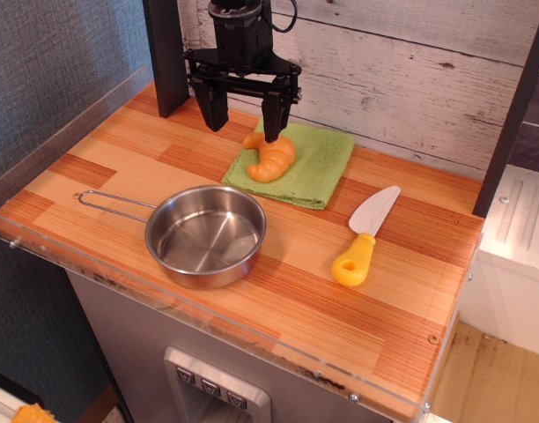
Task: Put the knife of the left side of the towel
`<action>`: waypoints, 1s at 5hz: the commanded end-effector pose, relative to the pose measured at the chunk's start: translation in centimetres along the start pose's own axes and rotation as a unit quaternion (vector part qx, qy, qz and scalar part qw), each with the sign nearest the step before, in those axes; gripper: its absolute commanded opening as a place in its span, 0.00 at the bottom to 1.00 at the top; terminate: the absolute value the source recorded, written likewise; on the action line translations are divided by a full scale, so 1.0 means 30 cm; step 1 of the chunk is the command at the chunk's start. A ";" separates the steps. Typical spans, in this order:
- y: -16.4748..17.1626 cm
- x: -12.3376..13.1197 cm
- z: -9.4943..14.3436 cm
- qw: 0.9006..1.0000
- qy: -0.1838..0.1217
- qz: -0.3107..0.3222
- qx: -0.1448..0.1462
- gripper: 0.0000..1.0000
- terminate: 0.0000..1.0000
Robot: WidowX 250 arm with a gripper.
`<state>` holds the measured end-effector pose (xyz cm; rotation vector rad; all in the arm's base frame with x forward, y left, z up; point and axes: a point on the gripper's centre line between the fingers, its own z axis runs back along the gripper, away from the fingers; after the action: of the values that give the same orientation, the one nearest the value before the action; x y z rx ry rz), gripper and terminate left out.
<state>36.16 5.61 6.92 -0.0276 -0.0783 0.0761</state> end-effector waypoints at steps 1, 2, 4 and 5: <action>0.000 0.000 0.000 1.000 0.000 0.000 0.000 1.00 0.00; -0.071 -0.027 -0.002 0.999 0.002 -0.031 -0.025 1.00 0.00; -0.273 -0.156 0.019 0.995 -0.015 -0.099 -0.022 1.00 0.00; -0.338 -0.203 0.015 0.992 -0.036 -0.118 0.018 1.00 0.00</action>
<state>30.40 -5.17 5.51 0.0266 -0.0899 -0.1573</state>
